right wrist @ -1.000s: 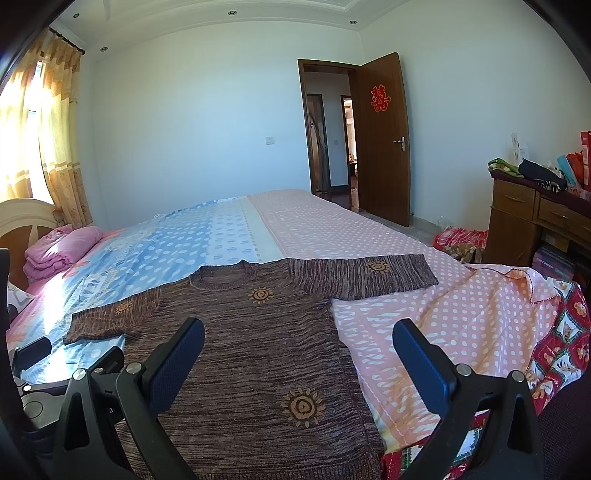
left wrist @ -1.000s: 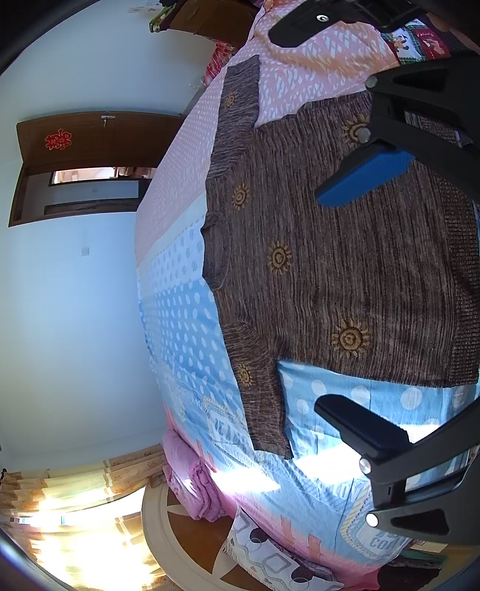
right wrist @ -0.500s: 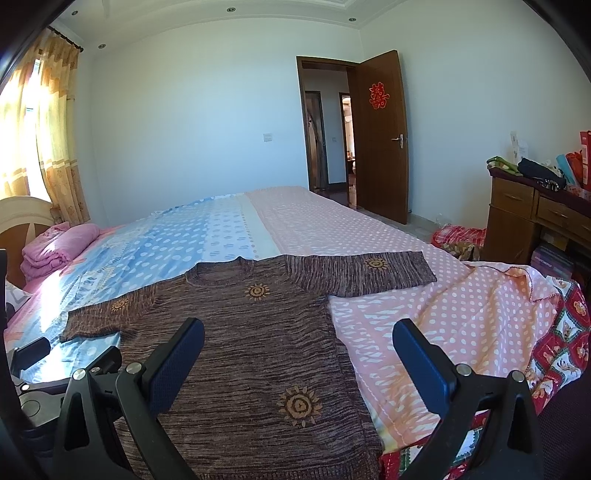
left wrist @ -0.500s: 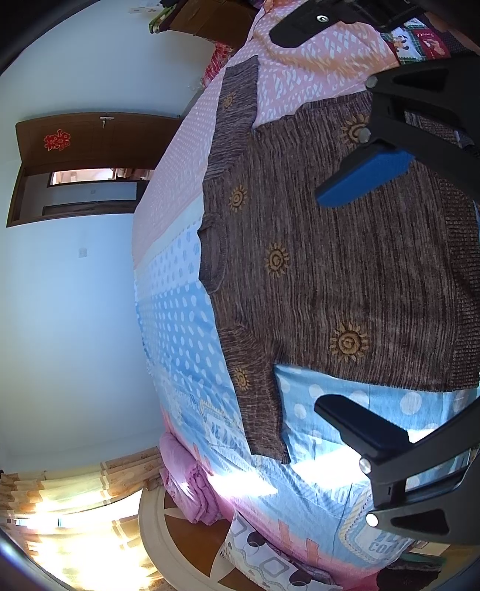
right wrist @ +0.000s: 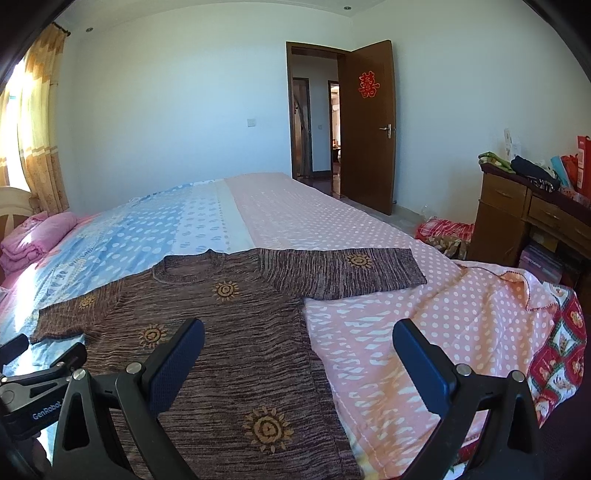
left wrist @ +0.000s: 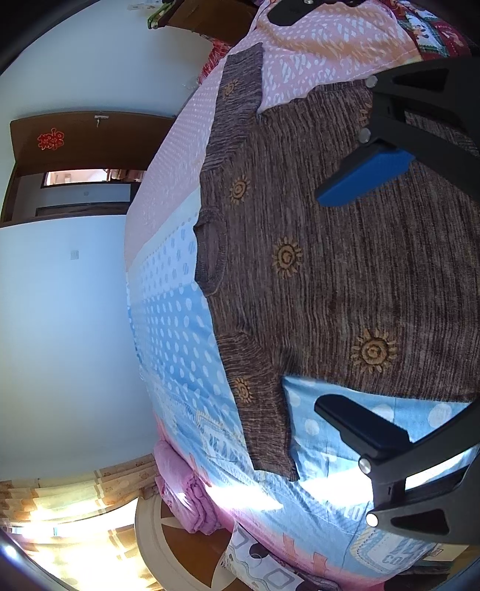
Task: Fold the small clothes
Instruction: 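Move the right tool toward the sweater sleeve nearest it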
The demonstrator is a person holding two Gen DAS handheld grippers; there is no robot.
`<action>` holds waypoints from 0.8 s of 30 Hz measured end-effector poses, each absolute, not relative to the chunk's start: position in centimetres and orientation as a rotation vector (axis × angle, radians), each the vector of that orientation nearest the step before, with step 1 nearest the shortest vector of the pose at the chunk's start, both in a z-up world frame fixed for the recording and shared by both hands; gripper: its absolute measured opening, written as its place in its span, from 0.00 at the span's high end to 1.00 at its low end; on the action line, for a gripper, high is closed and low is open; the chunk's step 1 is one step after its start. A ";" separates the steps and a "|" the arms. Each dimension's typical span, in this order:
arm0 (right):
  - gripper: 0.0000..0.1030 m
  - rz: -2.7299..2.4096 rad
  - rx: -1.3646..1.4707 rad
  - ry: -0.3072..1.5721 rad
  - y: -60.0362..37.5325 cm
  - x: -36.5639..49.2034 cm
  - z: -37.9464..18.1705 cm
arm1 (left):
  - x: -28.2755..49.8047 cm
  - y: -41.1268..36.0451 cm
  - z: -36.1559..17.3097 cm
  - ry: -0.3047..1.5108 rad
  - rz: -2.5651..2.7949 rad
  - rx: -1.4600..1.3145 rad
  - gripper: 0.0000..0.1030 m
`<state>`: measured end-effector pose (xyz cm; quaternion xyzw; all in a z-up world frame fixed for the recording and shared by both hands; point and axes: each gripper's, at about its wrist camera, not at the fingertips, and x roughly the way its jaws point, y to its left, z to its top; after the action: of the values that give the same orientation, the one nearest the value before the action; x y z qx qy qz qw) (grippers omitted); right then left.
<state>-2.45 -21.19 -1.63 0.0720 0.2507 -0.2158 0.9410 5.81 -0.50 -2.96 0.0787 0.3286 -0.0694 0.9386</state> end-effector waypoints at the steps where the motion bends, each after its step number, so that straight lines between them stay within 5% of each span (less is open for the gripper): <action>1: 0.01 -0.450 0.134 0.525 -21.4 -1.6 -1.5 | 6.3 -0.4 -2.8 0.667 -0.148 0.155 0.00; 24: 0.01 -0.556 0.099 0.606 -26.2 9.5 -2.5 | 18.4 2.5 -6.3 0.708 -0.054 0.085 0.00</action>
<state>9.45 -26.24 -2.48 0.0479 0.2942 -0.2700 0.9156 18.38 2.50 -6.27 0.0416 0.3465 -0.0266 0.9367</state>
